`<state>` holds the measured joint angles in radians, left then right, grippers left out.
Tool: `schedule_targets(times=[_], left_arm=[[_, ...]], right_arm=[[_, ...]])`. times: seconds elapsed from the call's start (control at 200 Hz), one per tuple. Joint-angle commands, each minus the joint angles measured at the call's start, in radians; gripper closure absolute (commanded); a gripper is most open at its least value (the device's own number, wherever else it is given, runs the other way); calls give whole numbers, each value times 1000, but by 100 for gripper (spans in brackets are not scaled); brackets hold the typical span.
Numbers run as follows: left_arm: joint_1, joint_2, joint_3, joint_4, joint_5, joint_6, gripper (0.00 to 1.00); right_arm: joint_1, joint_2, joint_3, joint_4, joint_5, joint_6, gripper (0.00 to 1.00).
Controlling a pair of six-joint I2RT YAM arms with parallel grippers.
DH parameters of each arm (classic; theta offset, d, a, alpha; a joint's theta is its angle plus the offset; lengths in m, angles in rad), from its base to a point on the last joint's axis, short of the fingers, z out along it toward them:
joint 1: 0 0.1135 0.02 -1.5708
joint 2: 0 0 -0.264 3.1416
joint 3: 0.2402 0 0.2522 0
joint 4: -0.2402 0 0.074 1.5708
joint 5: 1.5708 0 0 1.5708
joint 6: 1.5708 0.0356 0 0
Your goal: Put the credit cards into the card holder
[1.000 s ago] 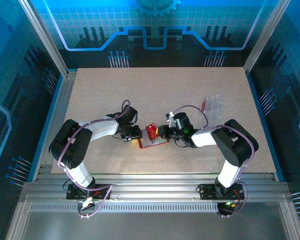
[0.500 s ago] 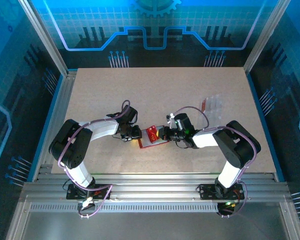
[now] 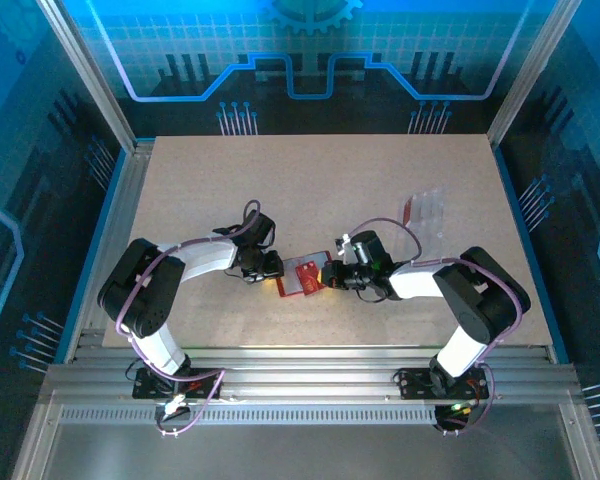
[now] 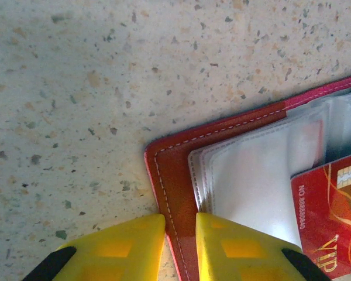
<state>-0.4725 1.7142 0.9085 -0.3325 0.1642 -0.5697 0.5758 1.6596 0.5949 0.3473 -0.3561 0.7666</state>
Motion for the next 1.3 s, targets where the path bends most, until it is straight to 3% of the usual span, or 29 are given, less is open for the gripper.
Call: schedule_targets(times=[0.0,0.485,1.296], left_arm=[[-7,47,-3,10,15,-4,76],[-8,46,-8,13,13,-5,76],[-8,46,-16,22,13,-7,76]], right_arm=[[-1,-19,9,-139,-20,-45,100],[-24,-81,44,-327,-30,-111,100],[-21,-119,55,-427,-53,-151,100]])
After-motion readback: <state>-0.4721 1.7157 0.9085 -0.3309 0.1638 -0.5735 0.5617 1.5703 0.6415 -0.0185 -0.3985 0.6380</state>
